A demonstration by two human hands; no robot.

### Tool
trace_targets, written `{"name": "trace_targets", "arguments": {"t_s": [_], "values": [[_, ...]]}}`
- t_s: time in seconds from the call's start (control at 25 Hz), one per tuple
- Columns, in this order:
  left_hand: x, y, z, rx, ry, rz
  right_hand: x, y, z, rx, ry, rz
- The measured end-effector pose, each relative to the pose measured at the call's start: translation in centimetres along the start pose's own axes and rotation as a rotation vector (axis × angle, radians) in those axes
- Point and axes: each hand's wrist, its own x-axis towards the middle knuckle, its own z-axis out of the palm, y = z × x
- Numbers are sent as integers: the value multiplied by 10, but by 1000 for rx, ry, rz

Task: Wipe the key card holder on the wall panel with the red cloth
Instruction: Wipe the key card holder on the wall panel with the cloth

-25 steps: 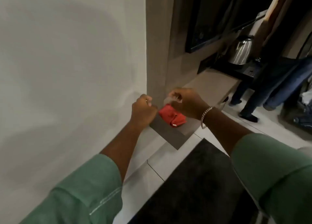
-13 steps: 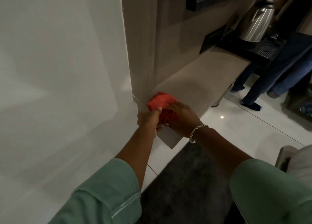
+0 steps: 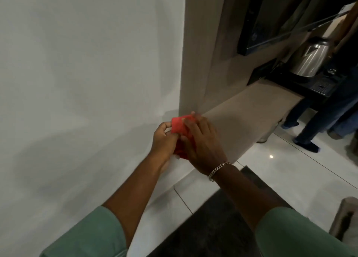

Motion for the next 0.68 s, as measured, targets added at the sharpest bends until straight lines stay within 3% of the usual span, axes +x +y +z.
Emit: {"name": "trace_targets", "arguments": {"t_s": [0.16,0.24,0.44,0.68], "values": [[-62,59,-98,-206,-148,38,14,-103,-8,-15,-4,-221],[-100,92,-157,-232,-136,96,18,-171,-11,88,69,-323],[-211,169,-261,-37,96,394,32,-324,-11,285,396,-608],[-309,222,-363,101,331,804,53,-477,-23,458,616,-732]]}}
